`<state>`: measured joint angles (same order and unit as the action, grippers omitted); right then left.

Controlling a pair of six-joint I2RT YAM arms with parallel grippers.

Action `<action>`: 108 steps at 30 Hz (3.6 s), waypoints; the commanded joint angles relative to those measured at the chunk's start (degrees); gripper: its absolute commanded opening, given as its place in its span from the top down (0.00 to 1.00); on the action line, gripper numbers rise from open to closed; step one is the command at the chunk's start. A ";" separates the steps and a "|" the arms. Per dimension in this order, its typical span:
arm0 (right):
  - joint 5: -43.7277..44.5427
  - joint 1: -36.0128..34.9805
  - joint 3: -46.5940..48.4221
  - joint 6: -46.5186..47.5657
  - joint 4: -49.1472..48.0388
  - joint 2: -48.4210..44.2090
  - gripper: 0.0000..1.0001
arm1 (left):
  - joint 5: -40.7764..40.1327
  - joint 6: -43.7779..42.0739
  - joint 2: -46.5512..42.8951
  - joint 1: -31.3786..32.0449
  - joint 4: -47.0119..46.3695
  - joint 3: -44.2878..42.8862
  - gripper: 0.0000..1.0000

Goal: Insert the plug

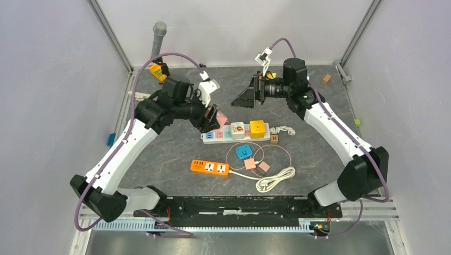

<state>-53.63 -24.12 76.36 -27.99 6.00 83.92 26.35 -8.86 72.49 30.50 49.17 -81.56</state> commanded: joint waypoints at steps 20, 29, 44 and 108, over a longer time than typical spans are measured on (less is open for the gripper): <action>-0.83 -12.44 3.12 -9.78 8.14 8.54 0.39 | -28.90 -15.74 2.24 16.21 -8.21 -3.88 0.98; -0.65 -12.35 0.88 -10.01 4.70 8.02 1.00 | -29.12 -13.44 1.56 16.67 -8.78 -2.75 0.45; -8.23 -3.20 -8.66 -27.87 -24.29 2.67 1.00 | -20.67 6.36 -18.74 8.32 -38.88 20.53 0.00; -7.59 -0.37 -18.48 -40.21 -41.45 0.26 0.18 | -5.48 5.14 -15.85 9.67 -67.87 32.87 0.98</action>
<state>-63.92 -25.10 53.49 -88.42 -55.22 86.87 27.42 -11.70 60.86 40.01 -15.57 -50.35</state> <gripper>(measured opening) 0.754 0.707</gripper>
